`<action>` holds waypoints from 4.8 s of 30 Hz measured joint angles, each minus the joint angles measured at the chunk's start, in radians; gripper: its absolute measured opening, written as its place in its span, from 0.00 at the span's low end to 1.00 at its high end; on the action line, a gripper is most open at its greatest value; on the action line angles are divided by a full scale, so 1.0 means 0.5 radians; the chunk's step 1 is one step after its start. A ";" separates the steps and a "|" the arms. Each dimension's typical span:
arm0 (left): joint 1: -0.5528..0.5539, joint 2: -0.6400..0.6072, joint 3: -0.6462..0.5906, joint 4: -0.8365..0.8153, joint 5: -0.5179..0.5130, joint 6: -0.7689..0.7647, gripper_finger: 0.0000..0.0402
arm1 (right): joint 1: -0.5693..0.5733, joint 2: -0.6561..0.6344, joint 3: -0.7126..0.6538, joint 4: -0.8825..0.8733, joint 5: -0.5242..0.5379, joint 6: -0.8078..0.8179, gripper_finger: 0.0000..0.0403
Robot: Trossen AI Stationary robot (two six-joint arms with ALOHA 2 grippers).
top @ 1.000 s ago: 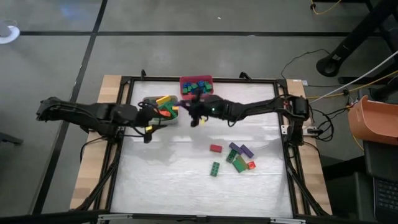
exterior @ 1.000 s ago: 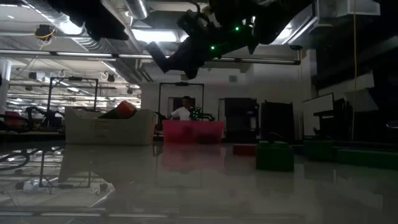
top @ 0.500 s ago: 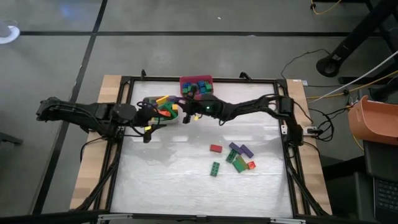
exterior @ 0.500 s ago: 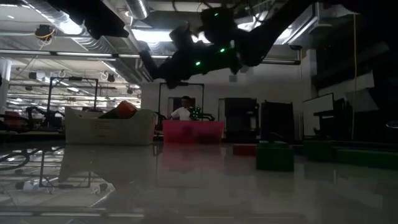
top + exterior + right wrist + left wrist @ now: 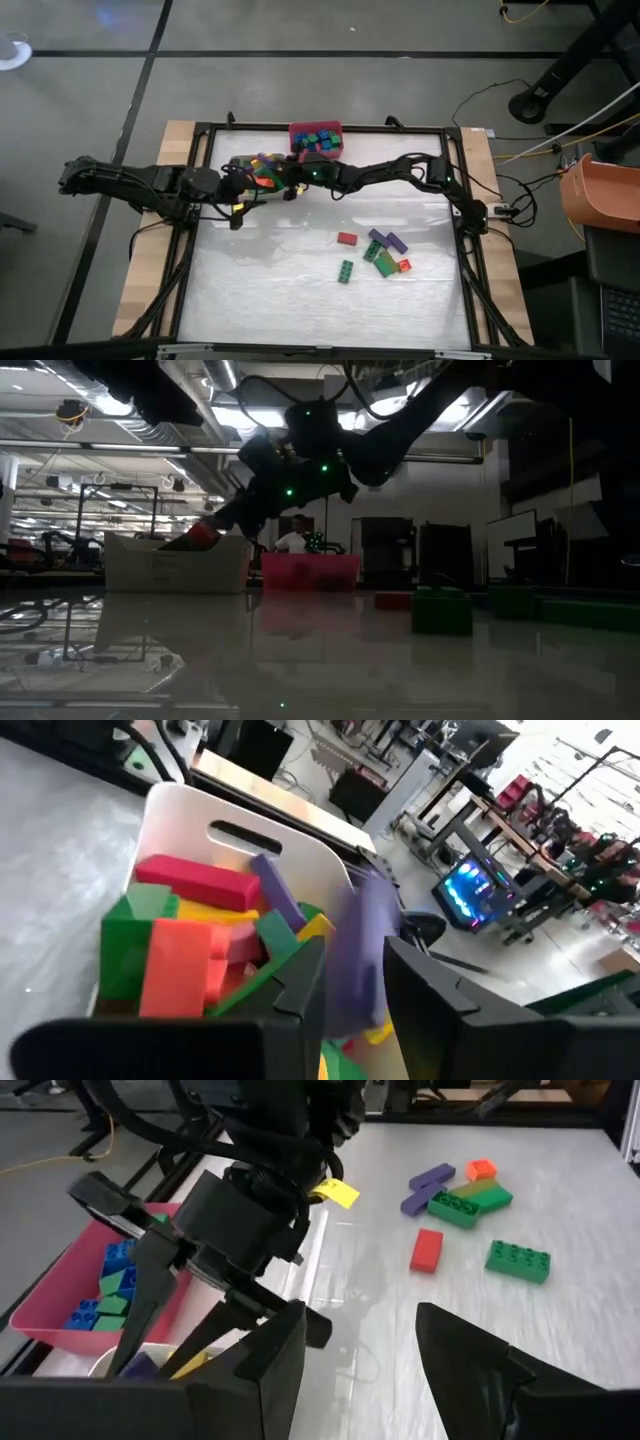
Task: Sort blocks by size
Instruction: Put the large violet wooden block into the white bin, then put the large orange wooden block into the white bin, then put the small orange game piece into the white bin
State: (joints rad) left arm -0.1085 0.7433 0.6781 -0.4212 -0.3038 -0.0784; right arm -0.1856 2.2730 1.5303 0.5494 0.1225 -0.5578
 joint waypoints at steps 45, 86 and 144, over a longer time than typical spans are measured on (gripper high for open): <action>-0.003 2.308 0.252 2.192 0.580 0.312 0.44 | 0.611 -1.385 -0.020 -2.783 0.665 0.438 0.26; 0.176 2.212 0.664 1.018 0.680 0.336 0.30 | 0.632 -1.367 -0.043 -3.251 0.262 0.775 0.26; 0.995 0.589 0.222 -1.063 -0.295 -0.106 0.49 | 1.562 -1.367 -1.139 -2.686 -0.049 2.538 0.51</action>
State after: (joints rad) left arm 0.3889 1.0378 0.7891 -0.9529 -0.4512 -0.1313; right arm 0.5953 1.5894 0.9607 -0.7937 0.0982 0.7111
